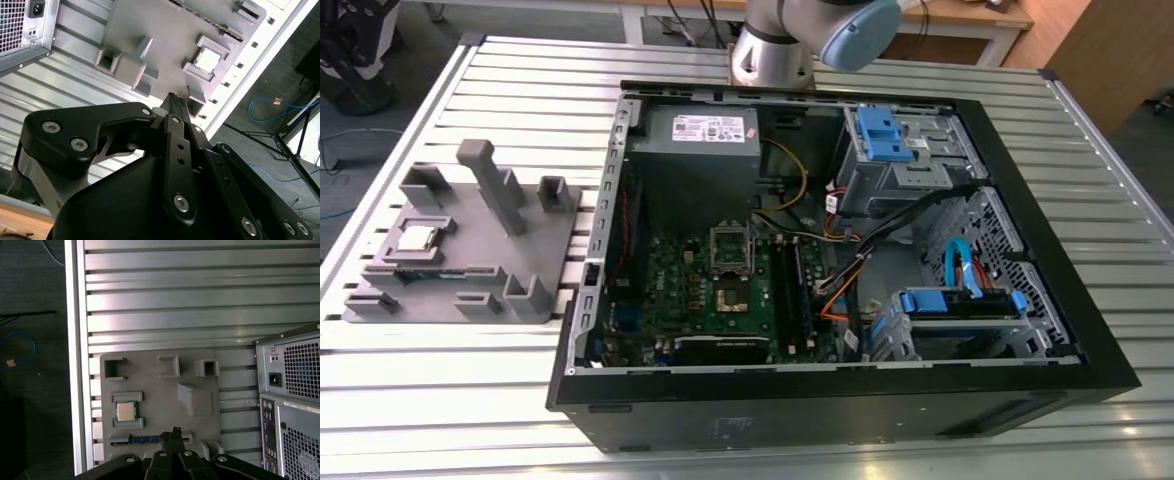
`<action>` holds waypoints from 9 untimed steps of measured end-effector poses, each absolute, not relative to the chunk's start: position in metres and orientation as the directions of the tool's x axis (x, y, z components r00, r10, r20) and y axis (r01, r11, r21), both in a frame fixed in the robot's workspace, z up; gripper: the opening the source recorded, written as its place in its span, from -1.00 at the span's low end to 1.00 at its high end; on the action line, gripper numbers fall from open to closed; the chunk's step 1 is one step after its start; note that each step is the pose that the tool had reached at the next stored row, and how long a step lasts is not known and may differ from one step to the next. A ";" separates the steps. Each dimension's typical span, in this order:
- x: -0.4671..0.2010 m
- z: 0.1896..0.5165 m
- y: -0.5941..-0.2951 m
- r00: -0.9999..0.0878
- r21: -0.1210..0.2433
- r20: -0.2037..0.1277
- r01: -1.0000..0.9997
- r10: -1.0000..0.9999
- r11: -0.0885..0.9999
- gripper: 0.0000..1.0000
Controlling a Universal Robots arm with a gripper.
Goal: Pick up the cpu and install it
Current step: 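Reach for the cpu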
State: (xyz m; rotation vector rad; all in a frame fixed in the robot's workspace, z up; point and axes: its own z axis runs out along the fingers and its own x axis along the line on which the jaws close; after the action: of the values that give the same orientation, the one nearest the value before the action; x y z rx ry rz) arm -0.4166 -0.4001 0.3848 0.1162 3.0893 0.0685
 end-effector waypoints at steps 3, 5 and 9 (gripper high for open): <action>-0.417 0.384 -0.400 -0.996 0.046 -0.048 0.074 0.076 0.996 -0.79; -0.417 0.384 -0.400 -0.996 0.046 -0.047 0.074 0.076 0.996 -0.79; -0.417 0.383 -0.401 -0.996 0.046 -0.048 0.074 0.076 0.996 -0.79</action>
State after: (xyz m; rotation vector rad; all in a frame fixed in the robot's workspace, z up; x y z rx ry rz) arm -0.4172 -0.4005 0.3834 0.1163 3.0892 0.0685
